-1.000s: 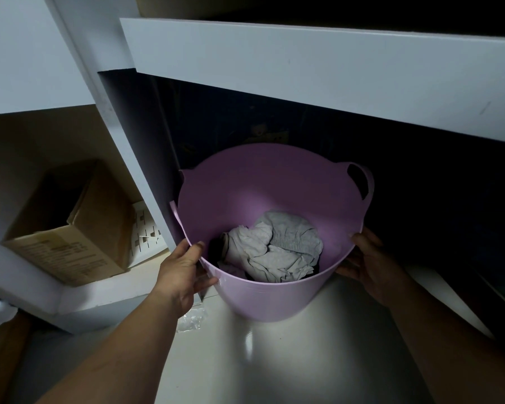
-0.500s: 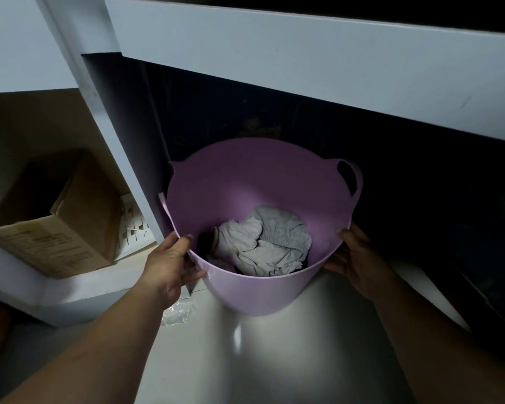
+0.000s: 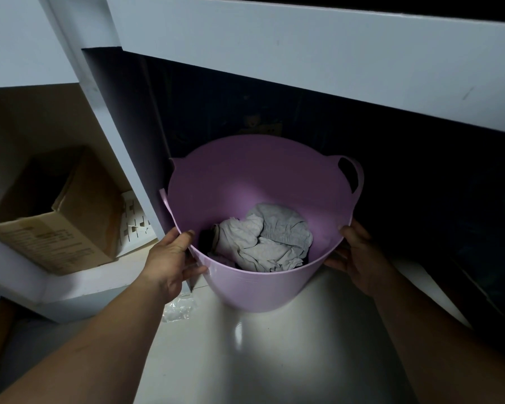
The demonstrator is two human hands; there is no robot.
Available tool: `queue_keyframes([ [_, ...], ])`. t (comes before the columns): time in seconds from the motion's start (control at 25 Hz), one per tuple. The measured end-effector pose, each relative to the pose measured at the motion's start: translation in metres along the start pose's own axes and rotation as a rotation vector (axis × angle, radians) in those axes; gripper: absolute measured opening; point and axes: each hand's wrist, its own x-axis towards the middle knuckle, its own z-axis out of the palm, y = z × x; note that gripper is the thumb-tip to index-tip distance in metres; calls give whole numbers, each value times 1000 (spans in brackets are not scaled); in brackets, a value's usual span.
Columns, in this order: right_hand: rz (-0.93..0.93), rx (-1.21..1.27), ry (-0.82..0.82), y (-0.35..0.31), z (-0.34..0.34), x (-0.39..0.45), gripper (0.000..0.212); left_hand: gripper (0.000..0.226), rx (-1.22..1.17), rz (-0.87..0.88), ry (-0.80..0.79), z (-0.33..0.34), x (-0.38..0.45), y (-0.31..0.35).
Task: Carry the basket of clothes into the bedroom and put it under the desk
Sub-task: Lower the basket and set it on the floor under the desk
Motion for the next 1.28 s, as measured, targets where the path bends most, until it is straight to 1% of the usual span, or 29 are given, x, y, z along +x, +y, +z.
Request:
queue_keyframes([
  [0.88, -22, -19, -24, 0, 1, 3, 32, 12, -35, -13, 4, -1, -2, -2],
  [0.96, -22, -20, -22, 0, 2, 3, 33, 17, -42, -13, 8, -1, -3, -2],
  [1.16, -16, -18, -11, -3, 5, -1, 32, 40, -62, -29, 25, -1, -5, -1],
  [1.28, -8, -20, 3, -4, 6, -3, 33, 47, -63, -32, 24, -1, -8, 1],
])
